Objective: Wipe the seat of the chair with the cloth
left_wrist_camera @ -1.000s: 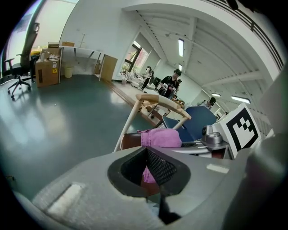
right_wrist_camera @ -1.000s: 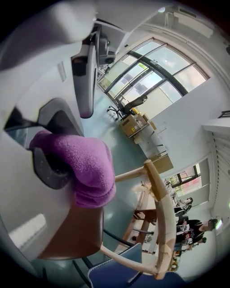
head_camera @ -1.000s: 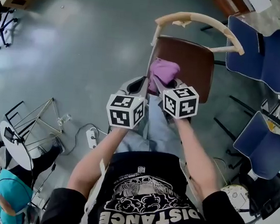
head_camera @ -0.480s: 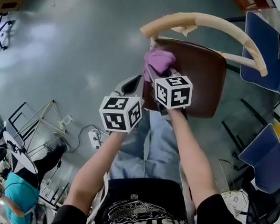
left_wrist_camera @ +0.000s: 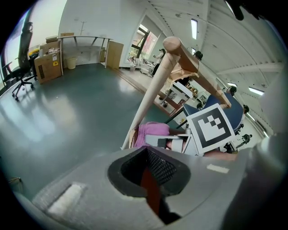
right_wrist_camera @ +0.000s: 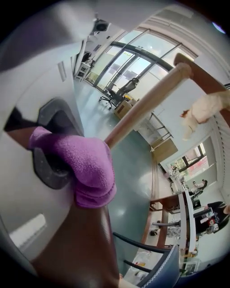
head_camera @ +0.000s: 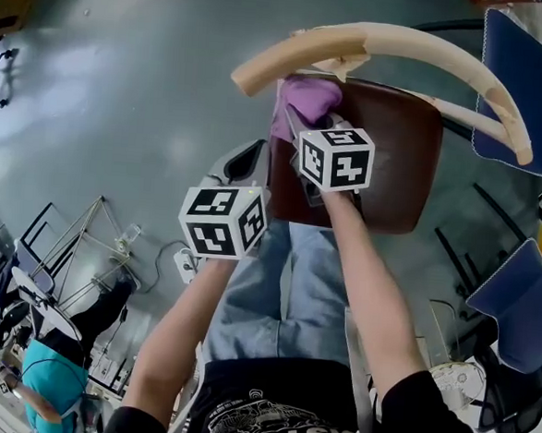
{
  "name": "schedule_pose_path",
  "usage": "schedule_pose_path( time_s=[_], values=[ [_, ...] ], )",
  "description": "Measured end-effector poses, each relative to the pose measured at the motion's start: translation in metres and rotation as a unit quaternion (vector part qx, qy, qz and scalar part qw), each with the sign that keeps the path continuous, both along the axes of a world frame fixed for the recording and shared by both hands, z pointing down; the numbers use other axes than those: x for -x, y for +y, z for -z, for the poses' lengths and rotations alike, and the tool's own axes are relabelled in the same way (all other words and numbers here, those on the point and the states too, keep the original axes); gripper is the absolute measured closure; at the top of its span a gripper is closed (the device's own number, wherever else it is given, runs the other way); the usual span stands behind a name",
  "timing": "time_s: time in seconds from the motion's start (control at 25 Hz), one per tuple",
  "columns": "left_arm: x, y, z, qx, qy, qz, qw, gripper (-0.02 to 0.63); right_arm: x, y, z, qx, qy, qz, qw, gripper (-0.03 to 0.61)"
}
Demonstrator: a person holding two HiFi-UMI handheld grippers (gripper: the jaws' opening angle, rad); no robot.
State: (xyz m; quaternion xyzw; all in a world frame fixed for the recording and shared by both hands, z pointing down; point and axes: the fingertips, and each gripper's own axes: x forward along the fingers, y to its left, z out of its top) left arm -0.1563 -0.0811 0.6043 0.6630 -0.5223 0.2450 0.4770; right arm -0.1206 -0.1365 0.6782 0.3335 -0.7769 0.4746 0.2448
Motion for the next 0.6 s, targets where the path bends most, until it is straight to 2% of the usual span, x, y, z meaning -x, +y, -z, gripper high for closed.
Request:
schedule_pose_path(
  time_s=[0.36,0.6],
  values=[
    [-0.042,-0.006,-0.008,0.011,0.005,-0.043,0.999,0.614,-0.057,-0.023,-0.003,-0.001,0.001,-0.051,0.999,0.514],
    [-0.07,-0.013,-0.009,0.01,0.006,-0.07,0.9975,0.614,-0.116,-0.031,-0.002,-0.002,0.017,-0.1,0.995,0.514]
  ],
)
